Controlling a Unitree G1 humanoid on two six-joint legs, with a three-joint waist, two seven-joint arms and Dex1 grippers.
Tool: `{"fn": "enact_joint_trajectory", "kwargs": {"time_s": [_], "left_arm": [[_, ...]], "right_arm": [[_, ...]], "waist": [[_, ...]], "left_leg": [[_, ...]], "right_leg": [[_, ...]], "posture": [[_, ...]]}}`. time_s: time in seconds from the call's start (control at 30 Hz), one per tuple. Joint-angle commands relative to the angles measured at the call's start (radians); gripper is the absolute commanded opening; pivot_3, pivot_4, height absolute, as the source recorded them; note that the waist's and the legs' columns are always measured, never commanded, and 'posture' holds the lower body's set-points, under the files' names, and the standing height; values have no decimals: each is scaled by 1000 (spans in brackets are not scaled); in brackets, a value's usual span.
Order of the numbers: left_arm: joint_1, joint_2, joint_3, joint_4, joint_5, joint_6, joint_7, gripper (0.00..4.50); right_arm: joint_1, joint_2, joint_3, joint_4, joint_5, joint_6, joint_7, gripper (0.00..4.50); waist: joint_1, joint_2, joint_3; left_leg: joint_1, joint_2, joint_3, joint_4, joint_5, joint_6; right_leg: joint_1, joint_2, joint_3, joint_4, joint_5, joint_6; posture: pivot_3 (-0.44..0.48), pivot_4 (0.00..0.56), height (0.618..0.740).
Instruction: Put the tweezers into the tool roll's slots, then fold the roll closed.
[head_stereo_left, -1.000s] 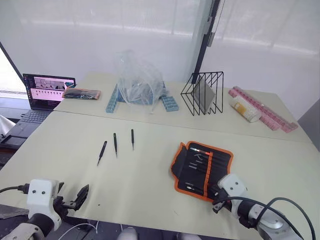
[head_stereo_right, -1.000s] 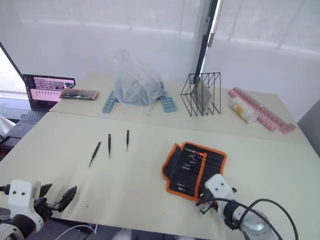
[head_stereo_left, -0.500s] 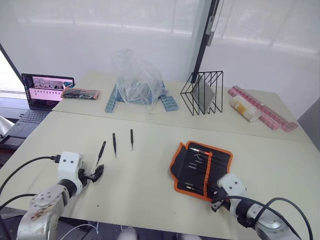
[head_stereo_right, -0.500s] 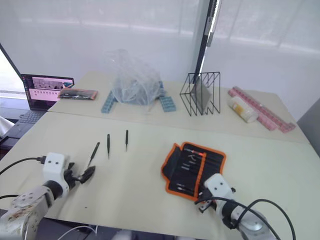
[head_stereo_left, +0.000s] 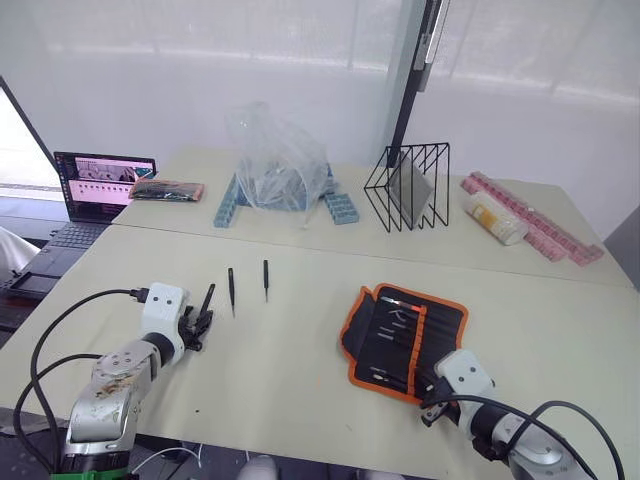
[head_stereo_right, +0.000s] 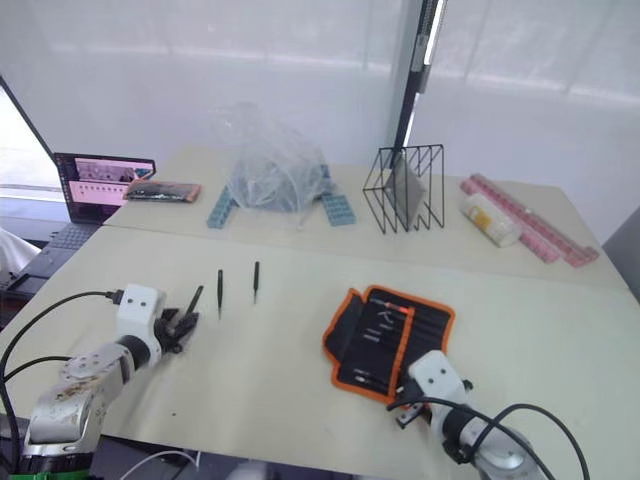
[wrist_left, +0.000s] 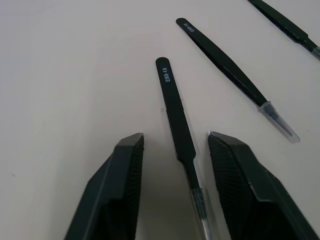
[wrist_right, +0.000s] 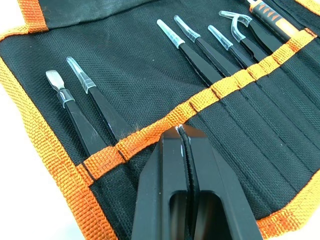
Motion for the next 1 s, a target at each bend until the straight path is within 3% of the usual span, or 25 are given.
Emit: {"fn": "enact_joint_trajectory", "kwargs": {"time_s": [0.03, 0.1, 0.13, 0.33, 0.5, 0.73, 0.87, 1.0], "left_arm": [[2, -8, -36, 56, 2, 13, -9, 751], [0, -8, -34, 59, 3, 8, -10, 106], [-1, -6, -25, 52, 1, 1, -11, 44], [-22, 48, 26, -1, 2, -64, -33, 44], [-125, 139, 13, -39, -26, -132, -138, 44], [-406, 154, -204, -9, -93, -156, -392, 44], [-551, 104, -340, 48, -115, -159, -529, 44], [-707, 25, -549, 183, -36, -241, -693, 44]], "right_arm": [[45, 0, 56, 57, -8, 77, 12, 0], [45, -1, 56, 55, -7, 78, 10, 0], [46, 0, 56, 55, -7, 79, 9, 0], [45, 5, 58, 54, -11, 81, 3, 0], [38, 5, 59, 60, -12, 80, 3, 0], [26, 10, 55, 56, -10, 89, -3, 0], [44, 14, 57, 42, -13, 89, -10, 0], [68, 16, 54, 26, -14, 92, -17, 0]], "waist": [[-1, 0, 0], [0, 0, 0], [0, 0, 0], [-2, -1, 1], [-5, -9, 5], [-13, -10, 5], [-20, -10, 6], [-21, -9, 7]], "left_leg": [[0, 0, 0, 0, 0, 0], [0, 0, 0, 0, 0, 0], [0, -1, 0, 0, 0, 0], [-1, 0, 0, 0, 0, 0], [-7, 2, -2, 0, 1, -1], [-14, 0, -1, 0, 2, -3], [-15, -2, 2, 0, 2, -2], [-17, 0, 1, 0, 2, -2]], "right_leg": [[0, 0, 0, 0, 0, 0], [0, 0, 0, 0, 0, 1], [0, 0, 0, 0, 0, 2], [0, -1, 0, 0, -1, 1], [-4, 0, -3, 0, 2, -2], [-5, 1, -7, -2, 7, -4], [-5, 6, -9, -2, 7, -4], [-5, 15, -9, -2, 6, -4]], "posture": [[0, 150, 720], [0, 150, 720], [0, 150, 720], [0, 150, 720], [0, 150, 720], [0, 150, 720], [0, 150, 720], [0, 150, 720]]}}
